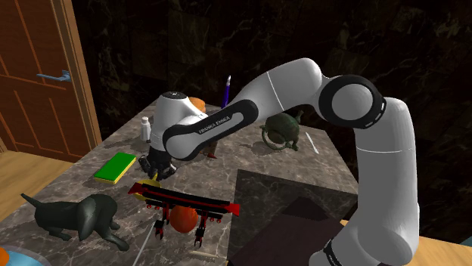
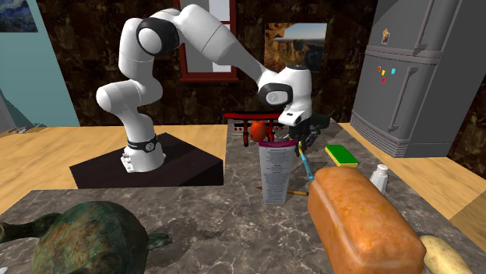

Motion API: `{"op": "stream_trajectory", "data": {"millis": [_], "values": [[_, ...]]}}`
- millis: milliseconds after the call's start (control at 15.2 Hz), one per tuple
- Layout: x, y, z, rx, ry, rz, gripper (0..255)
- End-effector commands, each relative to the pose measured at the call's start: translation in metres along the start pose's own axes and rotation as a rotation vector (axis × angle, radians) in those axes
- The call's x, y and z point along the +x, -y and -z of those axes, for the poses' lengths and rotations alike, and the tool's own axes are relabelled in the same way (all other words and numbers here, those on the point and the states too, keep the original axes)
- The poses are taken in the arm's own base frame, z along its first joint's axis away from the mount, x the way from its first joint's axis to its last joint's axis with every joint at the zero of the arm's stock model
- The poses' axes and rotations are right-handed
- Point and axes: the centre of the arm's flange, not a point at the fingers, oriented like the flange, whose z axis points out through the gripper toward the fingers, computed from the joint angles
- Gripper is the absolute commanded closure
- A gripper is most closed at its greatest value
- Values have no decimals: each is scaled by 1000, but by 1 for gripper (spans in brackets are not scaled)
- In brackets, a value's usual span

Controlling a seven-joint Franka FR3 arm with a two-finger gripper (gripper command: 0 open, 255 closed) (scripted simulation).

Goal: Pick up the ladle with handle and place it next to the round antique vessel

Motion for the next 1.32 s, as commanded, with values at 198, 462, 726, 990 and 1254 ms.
{"op": "stream_trajectory", "data": {"millis": [198,462,726,990,1254], "values": [[-1,2,15,-2,0,0,255],[-3,6,36,-2,0,0,255],[-4,9,57,-2,0,0,255],[-6,12,77,-2,0,0,255],[-8,16,98,-2,0,0,255]]}}
